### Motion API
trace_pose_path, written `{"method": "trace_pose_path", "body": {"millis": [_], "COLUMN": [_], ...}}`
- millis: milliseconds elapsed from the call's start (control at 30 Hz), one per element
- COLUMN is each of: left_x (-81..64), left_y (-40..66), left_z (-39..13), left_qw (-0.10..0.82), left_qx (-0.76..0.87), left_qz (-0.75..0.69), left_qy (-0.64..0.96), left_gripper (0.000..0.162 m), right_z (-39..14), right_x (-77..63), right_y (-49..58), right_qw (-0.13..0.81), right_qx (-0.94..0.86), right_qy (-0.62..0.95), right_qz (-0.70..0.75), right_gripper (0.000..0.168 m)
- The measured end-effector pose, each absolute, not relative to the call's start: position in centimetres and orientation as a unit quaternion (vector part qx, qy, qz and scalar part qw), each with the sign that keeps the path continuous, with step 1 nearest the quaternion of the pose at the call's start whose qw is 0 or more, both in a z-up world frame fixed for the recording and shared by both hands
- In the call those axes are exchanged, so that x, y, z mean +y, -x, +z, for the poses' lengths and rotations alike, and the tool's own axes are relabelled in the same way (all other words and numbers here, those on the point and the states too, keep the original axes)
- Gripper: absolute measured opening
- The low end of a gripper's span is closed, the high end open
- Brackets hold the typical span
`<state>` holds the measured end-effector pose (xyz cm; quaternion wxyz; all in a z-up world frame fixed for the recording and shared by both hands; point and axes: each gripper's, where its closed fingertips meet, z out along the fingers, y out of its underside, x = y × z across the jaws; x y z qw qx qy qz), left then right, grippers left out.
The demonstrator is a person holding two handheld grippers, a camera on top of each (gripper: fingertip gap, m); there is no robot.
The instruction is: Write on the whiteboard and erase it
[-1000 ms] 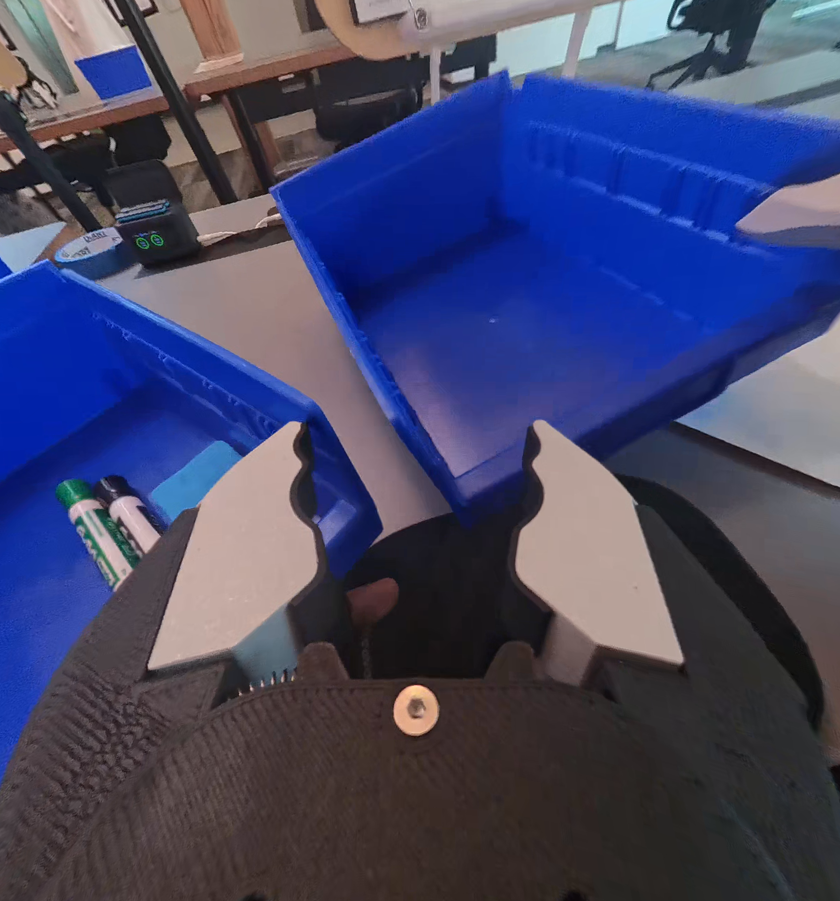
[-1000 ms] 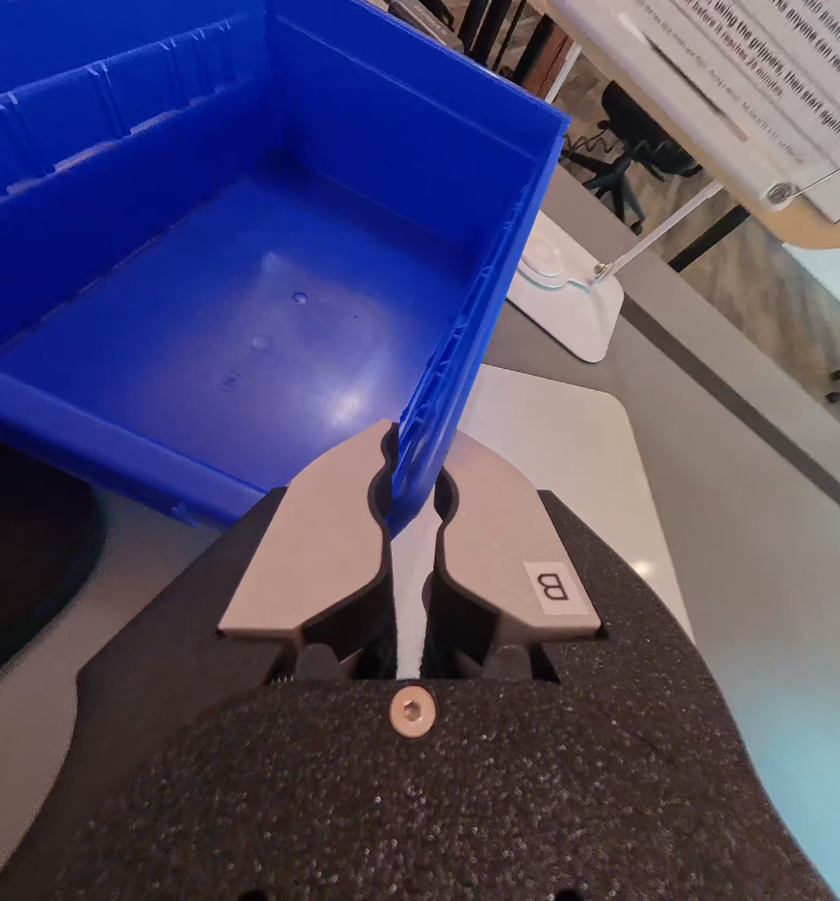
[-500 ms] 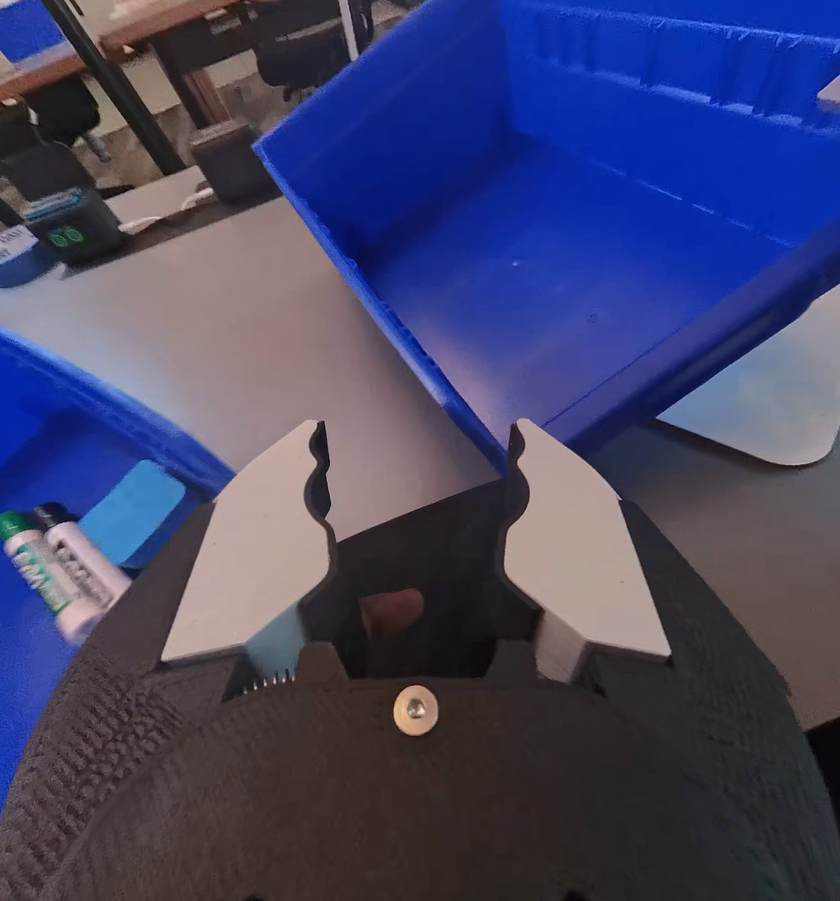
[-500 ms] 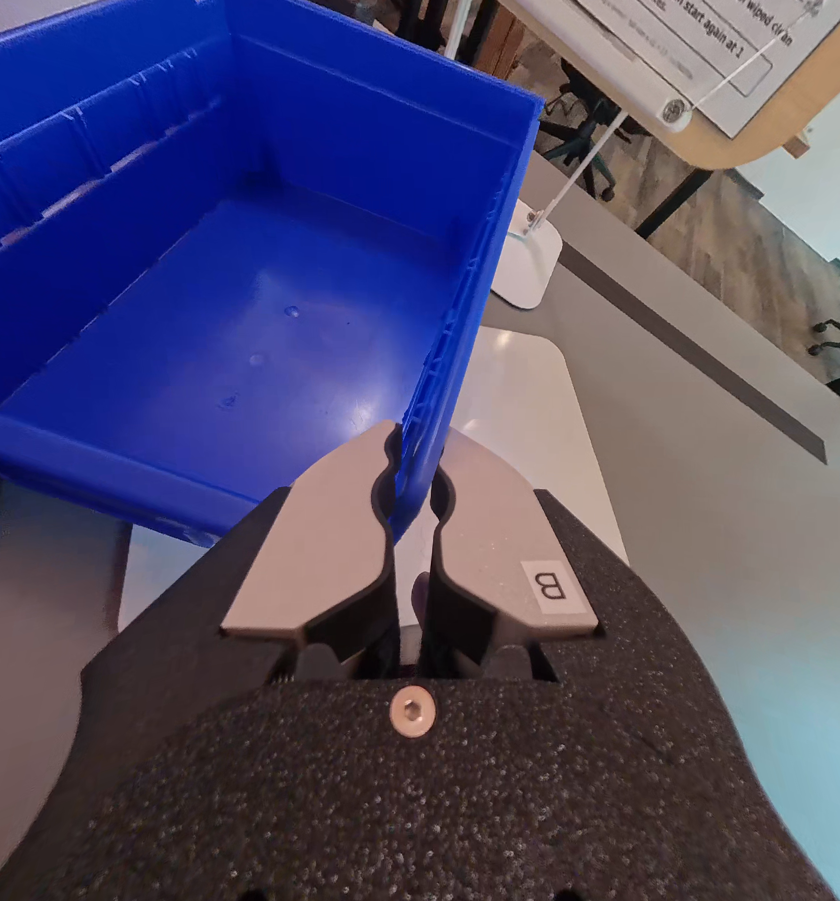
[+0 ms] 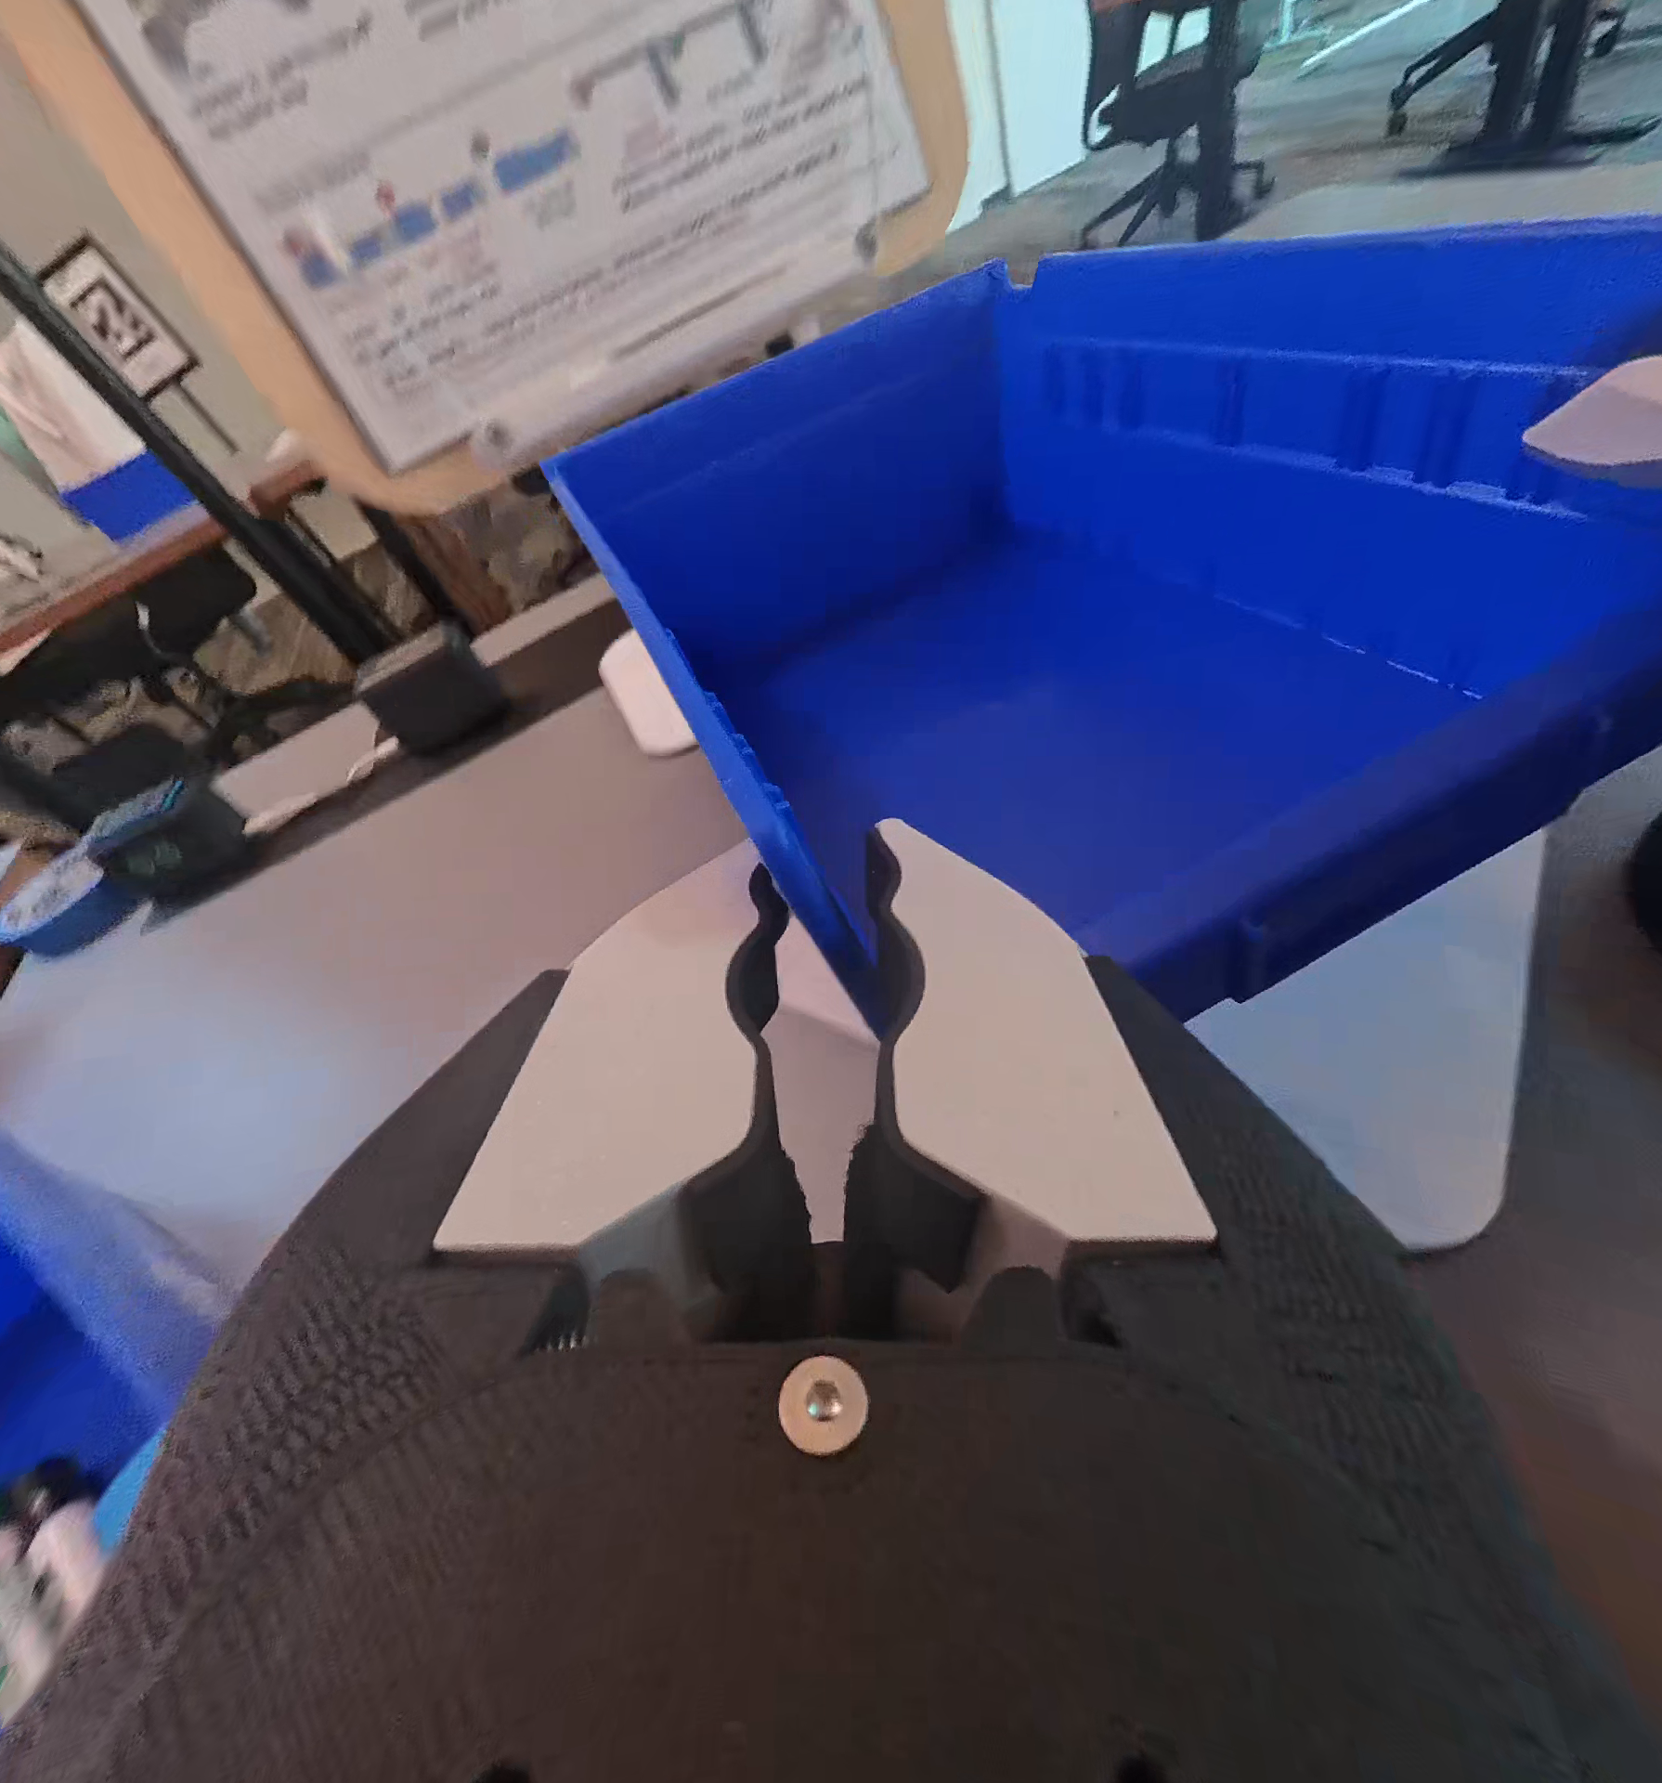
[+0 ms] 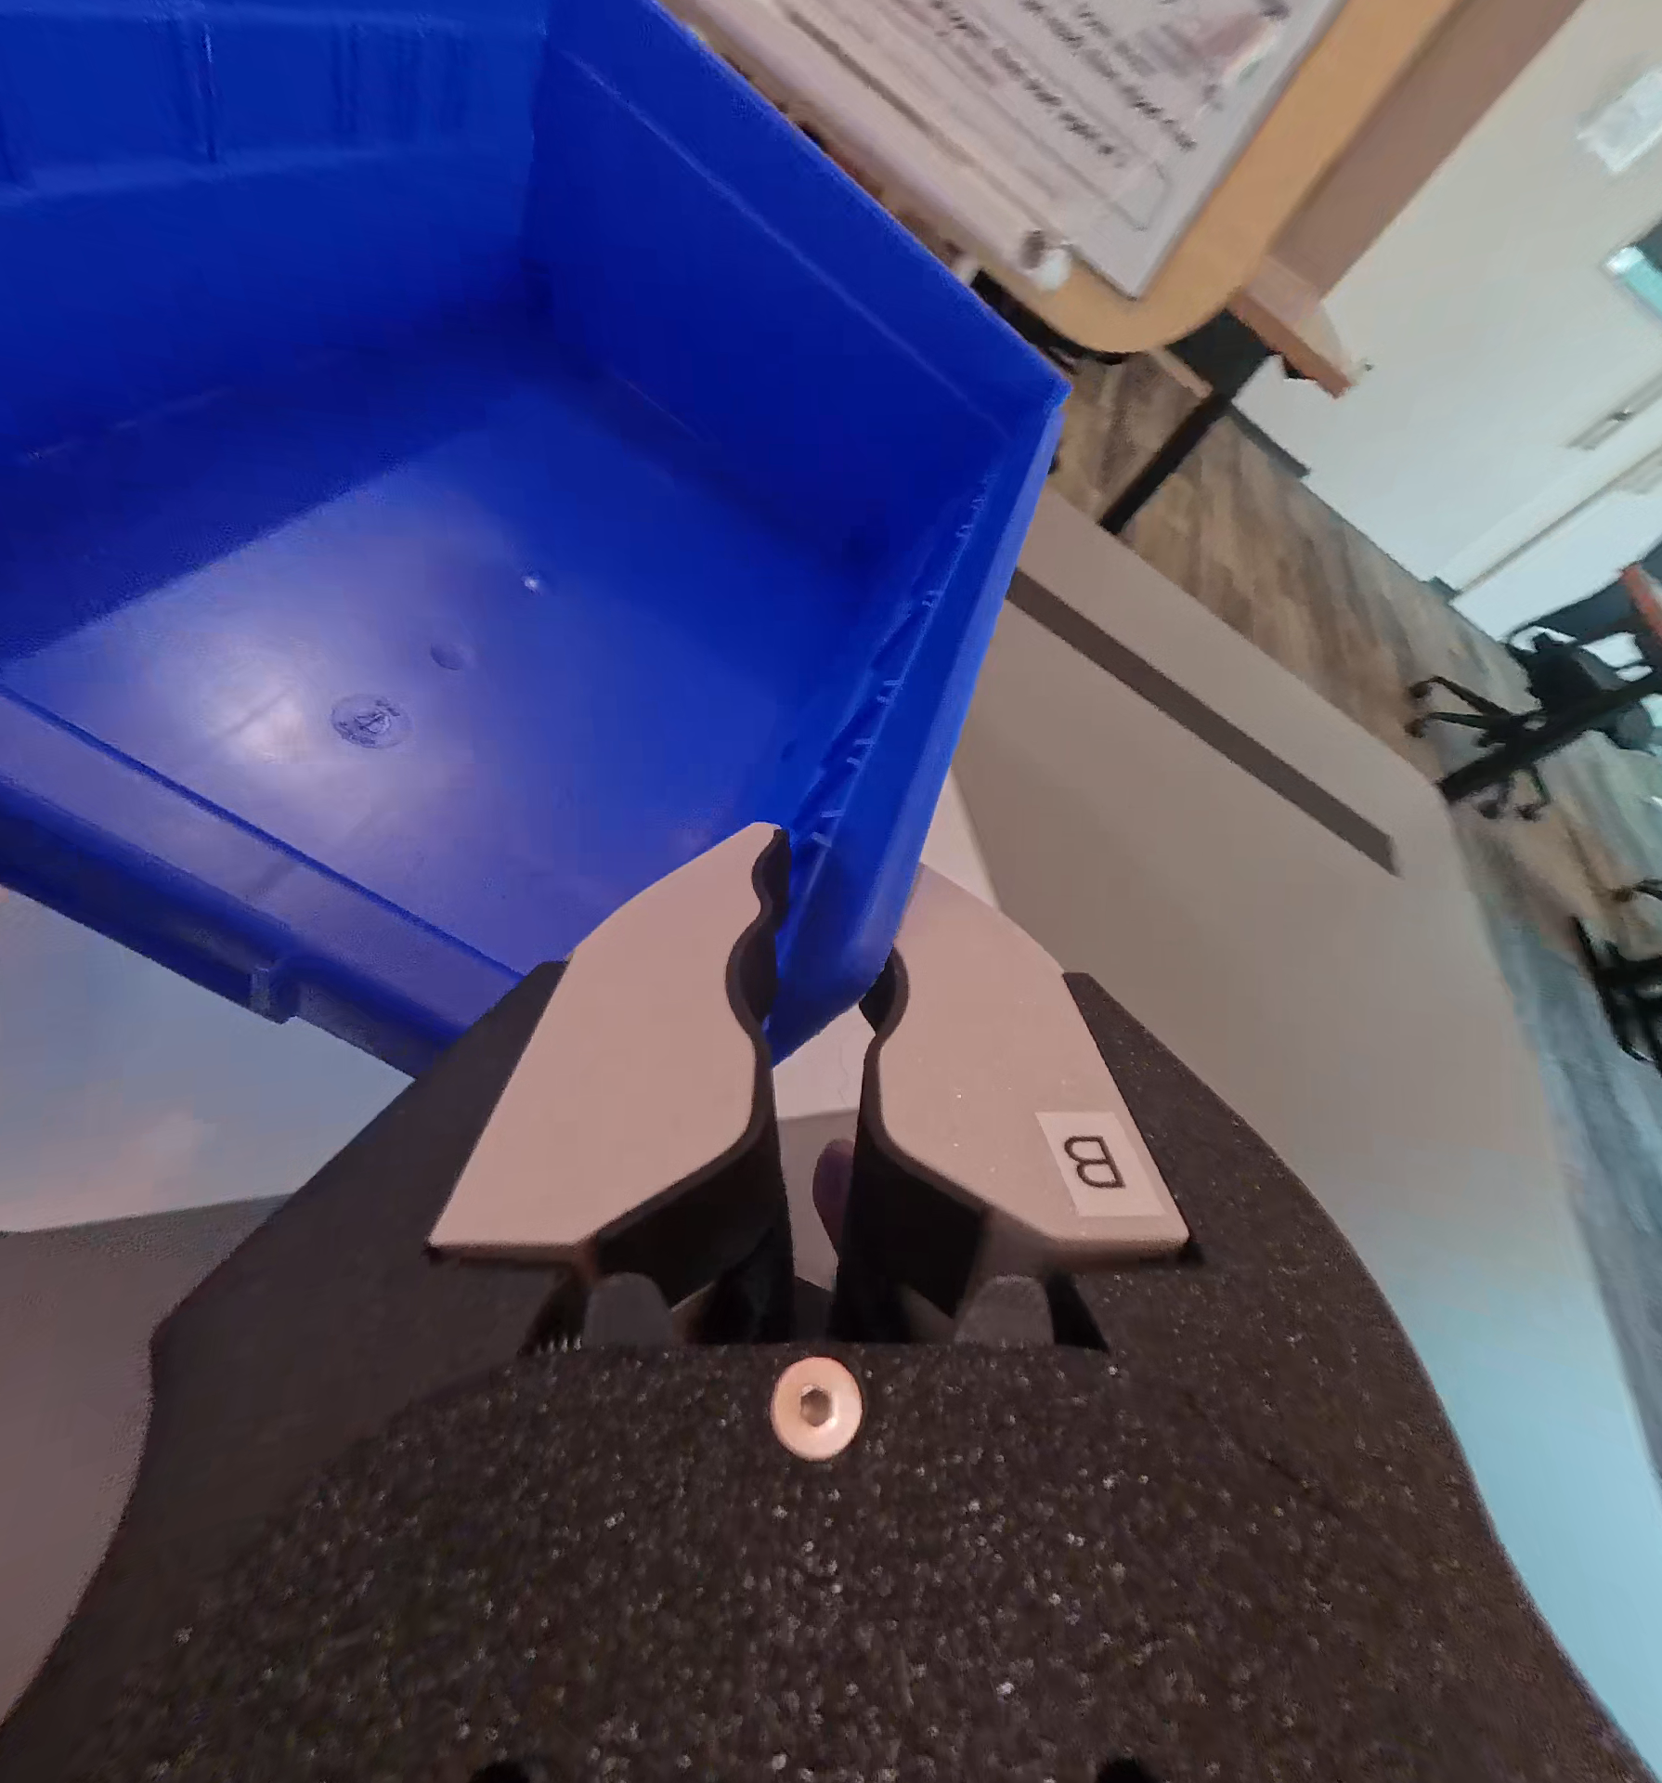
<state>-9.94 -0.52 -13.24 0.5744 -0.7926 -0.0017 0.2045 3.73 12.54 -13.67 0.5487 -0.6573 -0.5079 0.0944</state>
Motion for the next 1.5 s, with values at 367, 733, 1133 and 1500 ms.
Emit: {"method": "trace_pose_path", "body": {"millis": [367,733,1133,1500], "left_x": [15.6,23.9,24.7,24.2], "left_y": [-3.2,-11.2,-16.3,-19.2], "left_z": [-12.0,-15.7,-19.1,-20.1], "left_qw": [0.606,0.572,0.542,0.53], "left_qx": [0.136,0.183,0.222,0.275], "left_qz": [0.133,0.15,0.089,0.01], "left_qy": [0.772,0.785,0.805,0.802], "left_gripper": [0.018,0.019,0.034,0.062], "right_z": [-12.1,-17.3,-18.9,-19.1], "right_x": [24.9,33.7,37.6,38.1], "right_y": [-19.9,-27.4,-30.5,-32.8], "right_qw": [0.575,0.574,0.58,0.599], "right_qx": [-0.4,-0.401,-0.391,-0.395], "right_qy": [0.713,0.713,0.712,0.695], "right_qz": [0.016,0.029,0.068,0.048], "right_gripper": [0.012,0.013,0.012,0.031]}}
